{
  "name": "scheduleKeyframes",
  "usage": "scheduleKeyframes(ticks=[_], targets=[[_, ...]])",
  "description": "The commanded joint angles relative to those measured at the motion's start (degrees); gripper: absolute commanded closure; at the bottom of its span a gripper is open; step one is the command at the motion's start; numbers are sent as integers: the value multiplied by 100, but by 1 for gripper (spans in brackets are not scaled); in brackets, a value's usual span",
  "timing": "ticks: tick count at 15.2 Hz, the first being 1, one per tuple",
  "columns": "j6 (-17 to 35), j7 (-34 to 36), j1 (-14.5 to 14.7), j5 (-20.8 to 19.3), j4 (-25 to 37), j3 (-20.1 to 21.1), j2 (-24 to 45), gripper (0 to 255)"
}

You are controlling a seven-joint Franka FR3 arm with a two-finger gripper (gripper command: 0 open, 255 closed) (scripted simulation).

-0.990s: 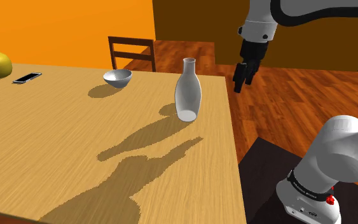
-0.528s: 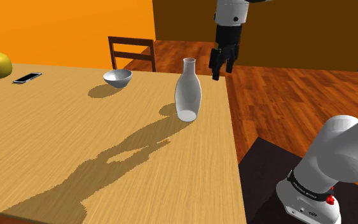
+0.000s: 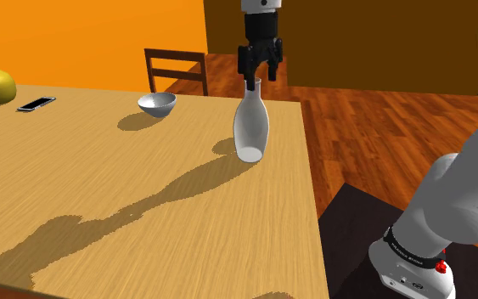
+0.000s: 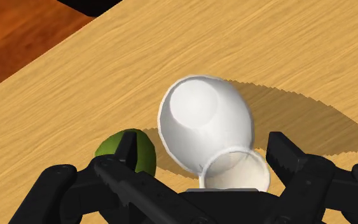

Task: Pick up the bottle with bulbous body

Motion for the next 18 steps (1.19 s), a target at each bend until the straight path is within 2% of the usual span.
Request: scheduleKeyframes(ticks=[1, 2, 3, 10, 12, 13, 18], targets=[[-447, 172, 70, -115, 1002, 100, 645, 0], [-663, 262, 126, -186, 1519, 150, 990, 0], [-715, 282, 146, -203, 1642, 155, 1071, 0], [-1, 218, 108, -141, 609, 126, 746, 0], [-1, 218, 108, -141, 608, 126, 746, 0], [-1, 225, 112, -142, 614, 129, 751, 255], [-2, 225, 112, -142, 619, 129, 755, 255]])
